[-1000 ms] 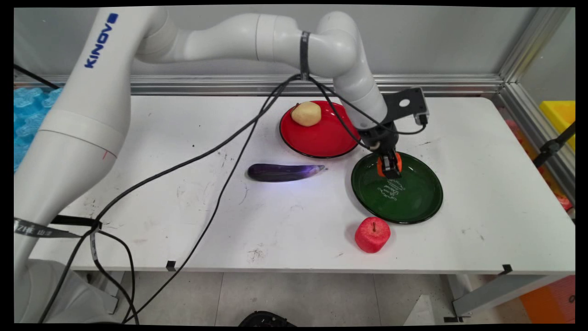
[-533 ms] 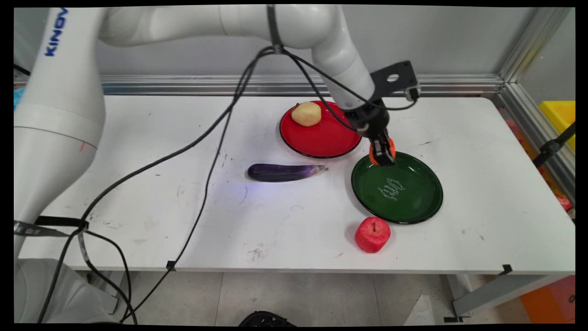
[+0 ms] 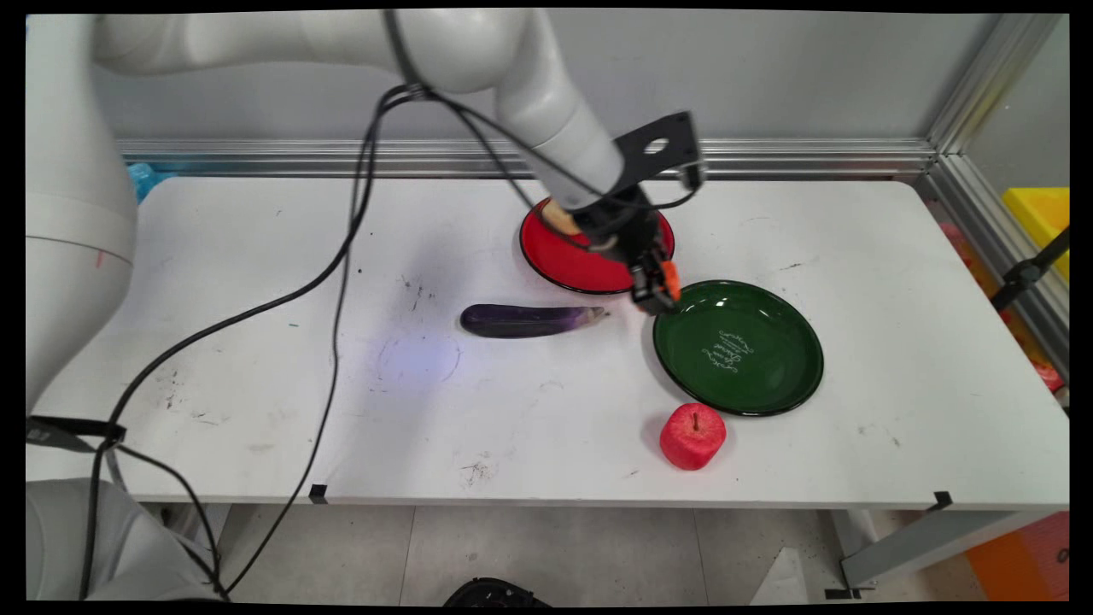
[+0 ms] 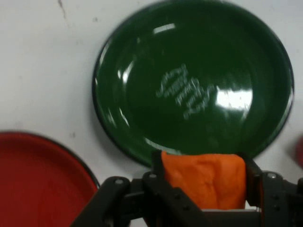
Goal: Place the picked object on the table
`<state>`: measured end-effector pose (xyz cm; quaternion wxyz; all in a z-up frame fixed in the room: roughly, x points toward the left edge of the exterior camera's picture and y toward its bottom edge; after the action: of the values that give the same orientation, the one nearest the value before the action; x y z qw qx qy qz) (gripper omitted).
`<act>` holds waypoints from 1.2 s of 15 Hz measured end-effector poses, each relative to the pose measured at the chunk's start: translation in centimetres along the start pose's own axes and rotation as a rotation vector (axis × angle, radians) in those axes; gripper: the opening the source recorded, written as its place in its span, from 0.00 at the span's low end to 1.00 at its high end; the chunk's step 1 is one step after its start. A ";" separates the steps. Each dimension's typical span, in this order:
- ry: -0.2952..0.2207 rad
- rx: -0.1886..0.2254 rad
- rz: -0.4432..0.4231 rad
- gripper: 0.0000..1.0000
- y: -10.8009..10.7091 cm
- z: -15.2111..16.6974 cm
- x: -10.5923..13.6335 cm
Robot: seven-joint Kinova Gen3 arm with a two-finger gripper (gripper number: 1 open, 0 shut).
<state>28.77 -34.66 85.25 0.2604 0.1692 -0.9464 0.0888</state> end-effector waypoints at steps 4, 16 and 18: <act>-0.007 0.000 0.012 0.00 1.4 -0.8 -4.4; -0.023 -0.009 0.012 0.00 3.5 0.8 -12.5; -0.021 -0.007 0.010 0.00 3.5 1.1 -13.1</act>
<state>37.52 -28.12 77.20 0.2504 0.1647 -0.9502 0.0849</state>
